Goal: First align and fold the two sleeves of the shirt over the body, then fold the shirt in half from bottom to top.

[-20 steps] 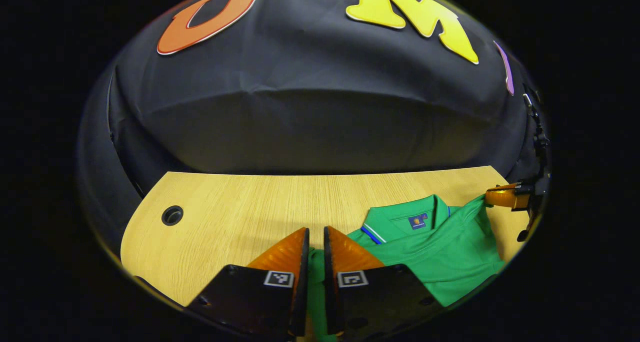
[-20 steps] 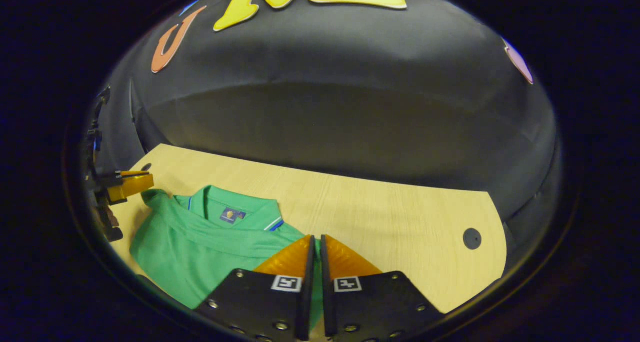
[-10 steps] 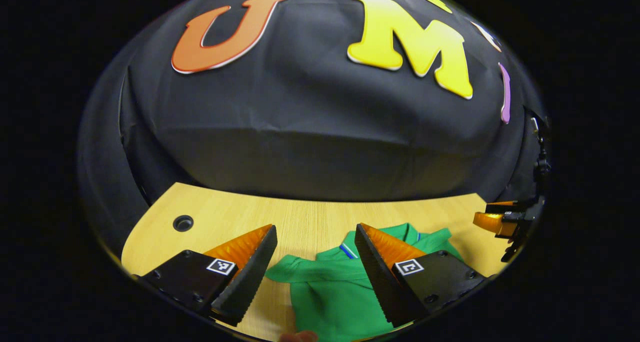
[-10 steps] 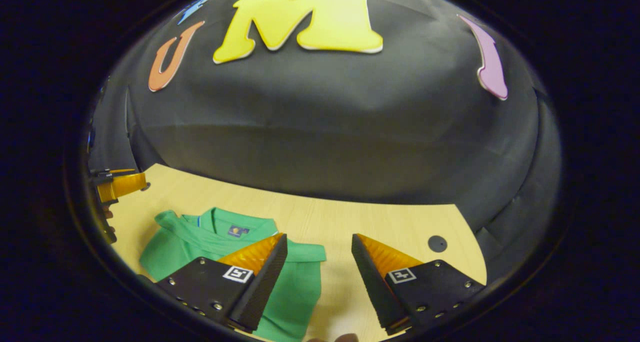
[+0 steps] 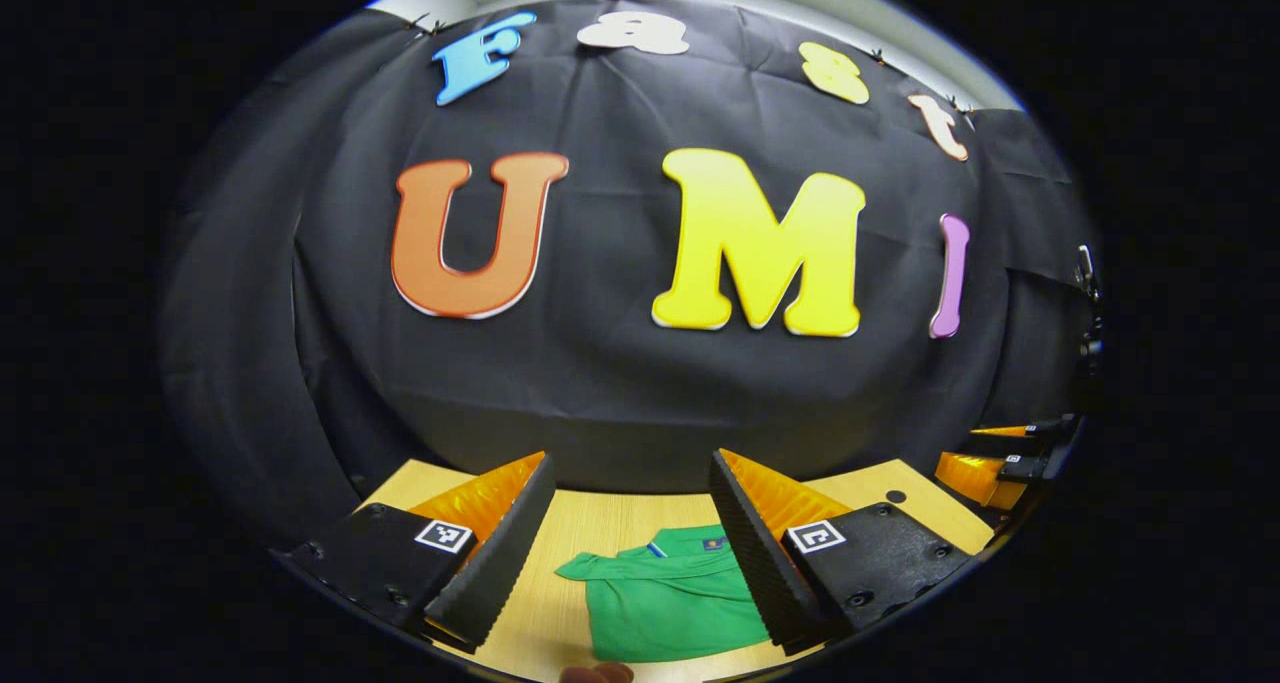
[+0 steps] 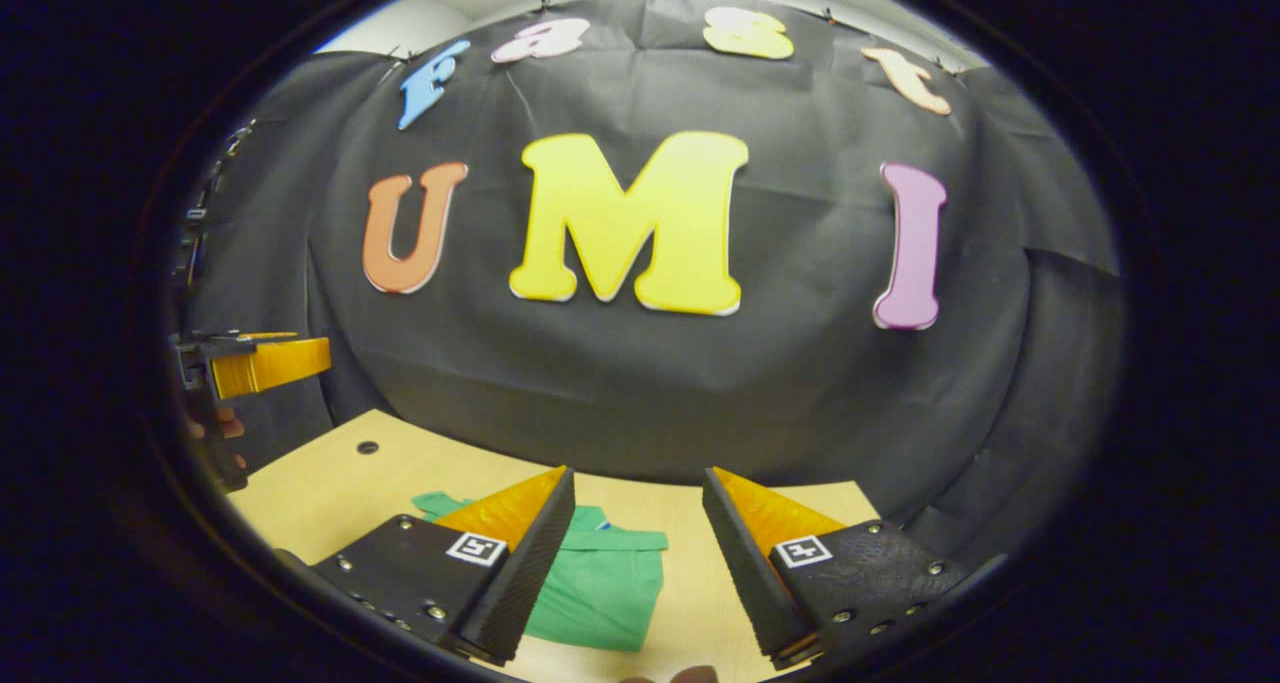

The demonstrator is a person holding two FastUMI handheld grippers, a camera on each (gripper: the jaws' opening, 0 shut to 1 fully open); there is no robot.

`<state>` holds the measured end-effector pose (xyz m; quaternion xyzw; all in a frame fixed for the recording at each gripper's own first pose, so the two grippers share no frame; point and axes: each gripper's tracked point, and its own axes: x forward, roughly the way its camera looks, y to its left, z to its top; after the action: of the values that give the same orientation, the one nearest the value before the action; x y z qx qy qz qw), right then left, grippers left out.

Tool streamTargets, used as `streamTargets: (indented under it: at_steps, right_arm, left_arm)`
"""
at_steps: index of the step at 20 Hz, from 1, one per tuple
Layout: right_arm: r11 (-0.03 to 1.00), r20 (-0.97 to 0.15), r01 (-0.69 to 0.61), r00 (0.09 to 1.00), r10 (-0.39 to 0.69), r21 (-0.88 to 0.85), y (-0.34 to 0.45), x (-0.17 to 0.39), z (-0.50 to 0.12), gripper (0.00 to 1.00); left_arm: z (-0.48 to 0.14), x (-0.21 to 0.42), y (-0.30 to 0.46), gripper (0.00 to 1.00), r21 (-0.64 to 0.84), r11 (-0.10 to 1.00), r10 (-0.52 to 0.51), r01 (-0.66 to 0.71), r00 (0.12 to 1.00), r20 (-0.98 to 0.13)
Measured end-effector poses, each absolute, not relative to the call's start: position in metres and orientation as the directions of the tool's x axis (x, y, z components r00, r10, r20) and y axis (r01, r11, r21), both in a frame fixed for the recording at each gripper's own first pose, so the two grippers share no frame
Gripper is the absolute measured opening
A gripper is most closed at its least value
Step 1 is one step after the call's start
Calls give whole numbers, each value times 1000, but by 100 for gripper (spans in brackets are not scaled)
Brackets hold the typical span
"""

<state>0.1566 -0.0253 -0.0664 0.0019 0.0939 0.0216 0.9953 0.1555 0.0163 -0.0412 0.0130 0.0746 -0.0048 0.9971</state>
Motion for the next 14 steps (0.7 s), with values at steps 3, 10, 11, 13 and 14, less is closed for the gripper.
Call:
streamTargets:
  at_steps: [3, 10, 11, 13, 14]
  right_arm:
    - [1000, -81, 16, 997, -17, -16, -32, 116, -20, 82]
    - [999, -10, 44, 999, -44, -12, -19, 34, 8, 82]
    - [999, -7, 44, 999, -44, -14, -17, 29, 7, 82]
    - [999, 2, 39, 999, -39, -24, -14, 21, 6, 82]
    - [999, 0, 31, 1000, -31, -22, -11, 18, 4, 82]
  left_arm:
    - [-1, 116, 6, 100, 83, 997, 6, 0, 997, -74]
    - [31, 46, -34, 90, 126, 992, -10, 9, 1000, 13]
    - [28, 40, -38, 90, 120, 993, -15, 14, 1000, 8]
    - [22, 27, -40, 98, 104, 995, -3, 4, 1000, -10]
    - [20, 23, -42, 98, 99, 995, 0, 2, 1000, -21]
